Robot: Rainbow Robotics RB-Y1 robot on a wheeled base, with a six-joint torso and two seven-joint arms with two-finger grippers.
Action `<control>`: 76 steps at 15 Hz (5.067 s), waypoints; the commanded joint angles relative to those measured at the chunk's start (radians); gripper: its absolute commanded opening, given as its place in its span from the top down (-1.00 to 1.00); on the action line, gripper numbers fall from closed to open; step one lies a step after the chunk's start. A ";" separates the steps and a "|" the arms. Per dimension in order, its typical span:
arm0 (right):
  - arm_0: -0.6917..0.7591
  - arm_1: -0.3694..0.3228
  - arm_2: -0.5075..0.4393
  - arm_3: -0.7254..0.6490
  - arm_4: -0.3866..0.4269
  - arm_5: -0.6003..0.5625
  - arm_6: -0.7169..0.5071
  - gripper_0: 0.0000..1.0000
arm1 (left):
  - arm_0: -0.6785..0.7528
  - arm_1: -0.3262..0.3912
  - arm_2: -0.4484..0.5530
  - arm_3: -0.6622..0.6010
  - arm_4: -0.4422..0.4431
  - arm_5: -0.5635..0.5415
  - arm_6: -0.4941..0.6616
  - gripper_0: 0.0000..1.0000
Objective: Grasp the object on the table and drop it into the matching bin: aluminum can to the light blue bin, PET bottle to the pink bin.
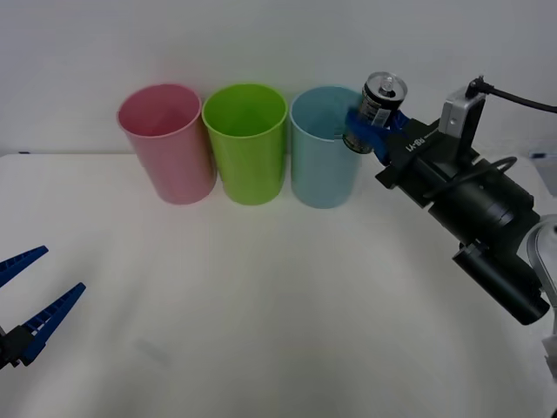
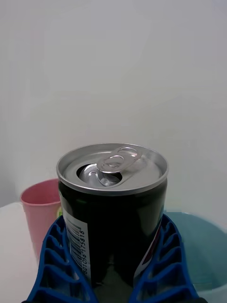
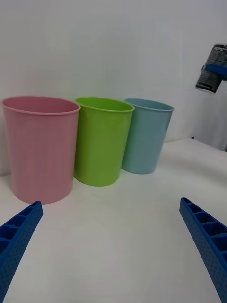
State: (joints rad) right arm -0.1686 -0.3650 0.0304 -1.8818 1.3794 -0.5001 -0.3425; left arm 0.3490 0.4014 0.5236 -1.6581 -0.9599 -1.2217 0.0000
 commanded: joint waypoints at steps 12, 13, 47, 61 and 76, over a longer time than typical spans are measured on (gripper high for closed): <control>-0.404 0.183 -0.076 0.510 0.240 0.078 0.002 1.00 | 0.000 0.000 0.000 0.000 0.000 0.000 0.000 -1.00; -0.419 0.192 -0.078 0.532 0.248 0.089 0.003 1.00 | 0.000 0.000 0.000 0.000 0.000 0.000 0.000 -1.00; -0.011 0.031 0.005 0.081 0.112 -0.005 0.077 -1.00 | 0.000 0.000 0.000 0.000 0.000 0.000 0.000 -1.00; 0.347 -0.045 -0.241 -0.033 -0.043 -0.433 0.329 -1.00 | 0.000 0.000 0.000 0.000 0.000 0.000 0.000 -1.00; 0.610 -0.045 -0.383 -0.033 -0.218 -0.528 0.390 -1.00 | 0.000 0.000 0.000 0.000 0.000 0.000 0.000 -1.00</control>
State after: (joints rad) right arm 0.4360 -0.4095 -0.3491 -1.9146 1.1672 -1.0292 0.0450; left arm 0.3491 0.4014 0.5236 -1.6581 -0.9599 -1.2217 0.0000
